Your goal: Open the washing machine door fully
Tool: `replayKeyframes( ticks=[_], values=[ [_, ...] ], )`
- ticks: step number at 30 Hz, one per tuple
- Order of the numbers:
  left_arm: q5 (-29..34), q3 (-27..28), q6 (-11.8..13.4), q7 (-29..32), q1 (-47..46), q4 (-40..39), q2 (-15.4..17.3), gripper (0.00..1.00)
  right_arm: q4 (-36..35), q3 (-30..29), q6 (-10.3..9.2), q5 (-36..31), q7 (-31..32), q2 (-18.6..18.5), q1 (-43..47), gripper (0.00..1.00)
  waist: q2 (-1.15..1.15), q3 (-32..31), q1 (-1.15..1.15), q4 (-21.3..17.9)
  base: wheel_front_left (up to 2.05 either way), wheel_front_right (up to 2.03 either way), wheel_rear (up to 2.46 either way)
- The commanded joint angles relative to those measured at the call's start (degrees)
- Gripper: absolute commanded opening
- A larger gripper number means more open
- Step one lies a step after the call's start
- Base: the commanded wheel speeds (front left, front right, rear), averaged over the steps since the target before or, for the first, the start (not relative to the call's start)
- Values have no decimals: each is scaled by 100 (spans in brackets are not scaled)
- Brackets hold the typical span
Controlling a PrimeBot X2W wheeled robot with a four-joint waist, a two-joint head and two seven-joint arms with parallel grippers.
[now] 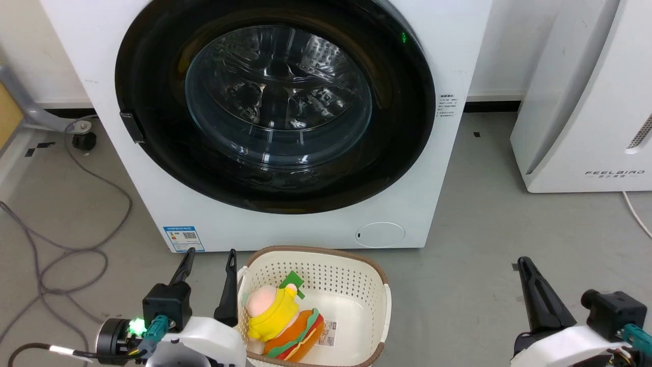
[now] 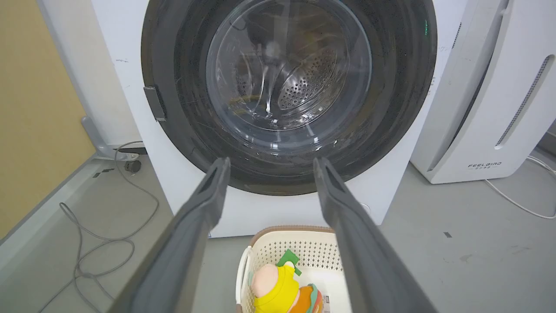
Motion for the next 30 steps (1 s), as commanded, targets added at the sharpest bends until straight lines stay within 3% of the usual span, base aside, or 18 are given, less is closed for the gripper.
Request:
replayKeyframes(
  ticks=[1,11,30],
  values=[
    [-44,-21,-8,-63,13,27,5,100,65,-37,-2,231,-81,9,54,0,0,-4,0,0,0,0,0],
    [-132,-41,18,-207,4,7,6,100,648,-213,-2,1946,-271,12,-588,0,0,75,0,-34,0,0,0],
    [-226,-12,-9,-422,-83,-78,15,100,2082,-781,-3,3393,-258,-350,-2488,0,0,315,0,12,0,0,0]
  ],
)
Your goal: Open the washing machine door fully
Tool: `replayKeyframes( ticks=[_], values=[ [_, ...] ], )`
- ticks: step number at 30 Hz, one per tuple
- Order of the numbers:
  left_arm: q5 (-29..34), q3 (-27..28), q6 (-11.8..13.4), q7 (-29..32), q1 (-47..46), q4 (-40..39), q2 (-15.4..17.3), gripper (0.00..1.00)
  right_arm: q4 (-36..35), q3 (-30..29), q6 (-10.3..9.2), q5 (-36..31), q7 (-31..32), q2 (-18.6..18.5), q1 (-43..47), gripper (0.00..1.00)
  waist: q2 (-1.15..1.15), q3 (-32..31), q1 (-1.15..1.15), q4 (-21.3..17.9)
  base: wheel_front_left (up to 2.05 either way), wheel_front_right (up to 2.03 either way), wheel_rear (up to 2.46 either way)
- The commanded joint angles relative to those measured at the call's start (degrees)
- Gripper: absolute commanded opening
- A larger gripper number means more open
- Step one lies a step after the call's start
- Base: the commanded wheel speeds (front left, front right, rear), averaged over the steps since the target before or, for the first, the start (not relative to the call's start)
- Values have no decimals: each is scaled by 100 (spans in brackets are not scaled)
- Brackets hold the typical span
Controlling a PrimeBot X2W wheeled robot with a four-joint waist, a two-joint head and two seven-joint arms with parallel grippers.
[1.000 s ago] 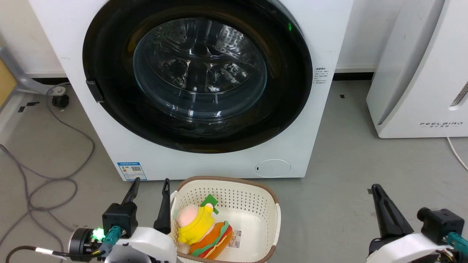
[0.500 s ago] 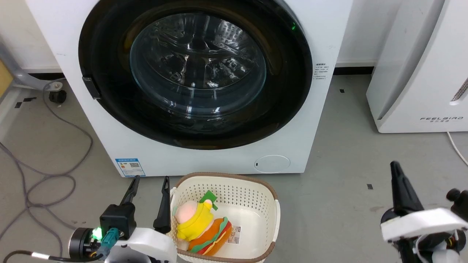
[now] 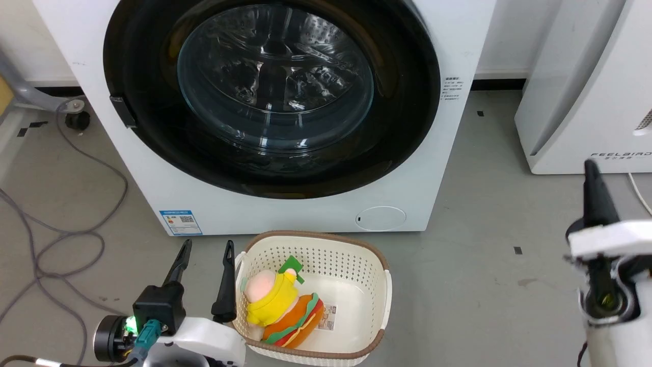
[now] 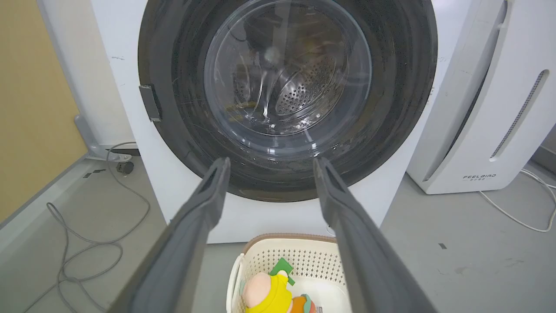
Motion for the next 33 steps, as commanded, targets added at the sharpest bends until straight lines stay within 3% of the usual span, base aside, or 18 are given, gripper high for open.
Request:
replayKeyframes(
  ticks=[1,9,19,33],
  values=[
    [-30,-3,-15,-55,-73,0,13,100,129,-41,-1,150,-44,-72,-237,0,0,8,0,6,0,0,0],
    [-68,-45,-40,-151,-131,-24,13,100,991,-3,-2,476,19,-355,-1293,0,0,119,0,76,0,0,0],
    [-128,-72,-94,-271,-273,-114,13,100,2222,267,-2,721,540,-620,-2784,0,0,449,0,188,0,0,0],
    [-201,-102,-168,-439,-526,-203,12,100,3421,641,-3,1236,1814,-537,-4628,0,0,923,0,291,0,0,0]
  ],
)
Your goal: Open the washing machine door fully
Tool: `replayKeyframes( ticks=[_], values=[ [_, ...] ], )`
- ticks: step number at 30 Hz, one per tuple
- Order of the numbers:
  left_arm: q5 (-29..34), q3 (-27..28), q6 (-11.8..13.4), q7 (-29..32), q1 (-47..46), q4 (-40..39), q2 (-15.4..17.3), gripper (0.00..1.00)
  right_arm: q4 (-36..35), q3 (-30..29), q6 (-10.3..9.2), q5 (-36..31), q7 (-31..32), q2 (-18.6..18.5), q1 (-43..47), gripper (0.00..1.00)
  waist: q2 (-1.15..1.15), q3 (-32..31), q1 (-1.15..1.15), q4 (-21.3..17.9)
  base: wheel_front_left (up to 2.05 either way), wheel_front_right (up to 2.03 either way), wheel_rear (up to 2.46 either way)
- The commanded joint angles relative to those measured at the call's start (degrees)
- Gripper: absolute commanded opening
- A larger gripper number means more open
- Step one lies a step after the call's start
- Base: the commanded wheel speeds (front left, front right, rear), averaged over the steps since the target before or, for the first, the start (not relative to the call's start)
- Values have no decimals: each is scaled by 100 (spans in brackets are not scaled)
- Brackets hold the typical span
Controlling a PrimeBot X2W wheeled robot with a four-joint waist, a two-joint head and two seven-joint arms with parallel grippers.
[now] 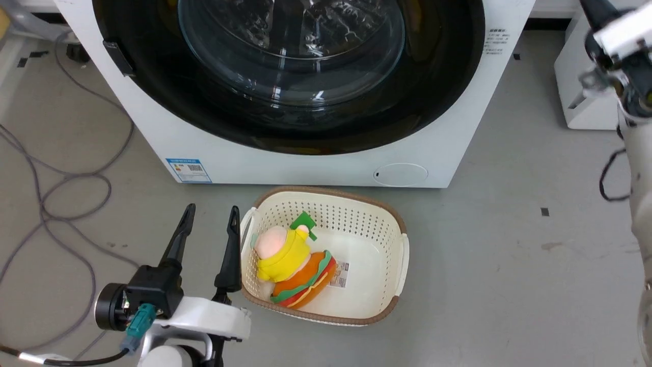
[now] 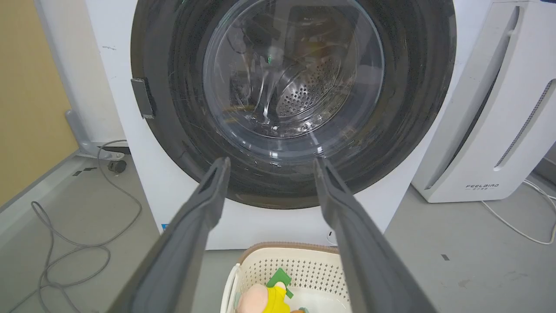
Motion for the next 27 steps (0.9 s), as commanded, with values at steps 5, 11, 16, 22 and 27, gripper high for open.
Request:
replayKeyframes(
  ticks=[5,11,16,22,27],
  values=[
    [-51,-5,-30,-117,-191,-55,11,100,430,221,-2,215,379,112,-725,0,0,187,0,35,0,0,0],
    [-86,17,-64,-189,-314,-118,11,100,859,492,-2,275,691,257,-1397,0,0,462,0,58,0,0,0],
    [-126,20,-101,-249,-410,-110,11,100,1208,740,-3,271,860,345,-1863,0,0,639,0,98,0,0,0],
    [-196,-16,-105,-321,-489,-106,11,100,1612,888,-3,380,979,414,-2304,0,0,793,0,153,0,0,0],
    [-250,-29,-112,-375,-553,-94,11,100,1900,947,-3,483,1090,440,-2672,0,0,926,0,178,0,0,0]
  ],
)
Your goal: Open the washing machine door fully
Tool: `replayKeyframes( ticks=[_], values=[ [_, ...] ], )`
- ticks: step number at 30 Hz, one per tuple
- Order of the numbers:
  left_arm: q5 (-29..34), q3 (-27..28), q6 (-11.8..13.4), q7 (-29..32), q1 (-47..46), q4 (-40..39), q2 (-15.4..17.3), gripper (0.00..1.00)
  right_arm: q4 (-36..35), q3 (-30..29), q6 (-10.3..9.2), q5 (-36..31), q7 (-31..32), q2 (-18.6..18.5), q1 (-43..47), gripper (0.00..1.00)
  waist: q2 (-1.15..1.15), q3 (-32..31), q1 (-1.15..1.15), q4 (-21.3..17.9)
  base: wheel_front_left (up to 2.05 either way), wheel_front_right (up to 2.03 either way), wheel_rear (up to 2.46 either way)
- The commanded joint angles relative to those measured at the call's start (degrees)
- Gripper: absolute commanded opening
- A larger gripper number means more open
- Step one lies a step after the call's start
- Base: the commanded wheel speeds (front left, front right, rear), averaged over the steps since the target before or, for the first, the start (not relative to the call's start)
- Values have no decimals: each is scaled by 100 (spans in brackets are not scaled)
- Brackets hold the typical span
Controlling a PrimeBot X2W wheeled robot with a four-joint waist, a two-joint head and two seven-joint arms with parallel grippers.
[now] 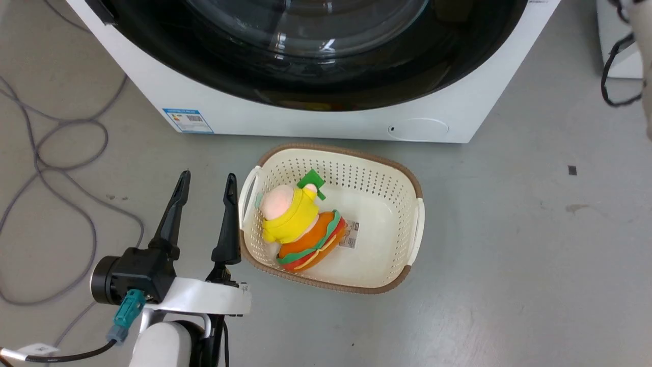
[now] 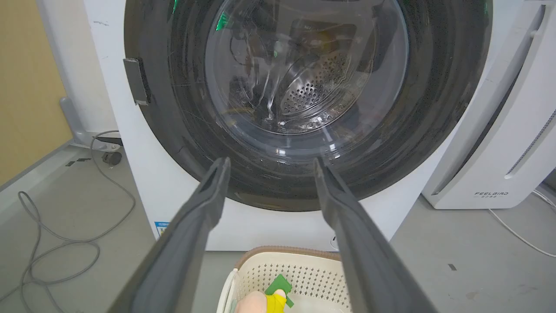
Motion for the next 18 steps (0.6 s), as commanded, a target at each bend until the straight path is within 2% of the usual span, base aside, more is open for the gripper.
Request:
replayKeyframes(
  ticks=[1,18],
  values=[
    [-20,-6,-15,-50,-108,-4,11,100,113,21,-3,92,27,26,-192,0,0,27,-1,9,0,0,0],
    [-104,-113,88,-50,-118,50,11,100,127,-4,-3,-211,1065,22,17,0,0,-5,-1,33,0,0,0]
  ],
)
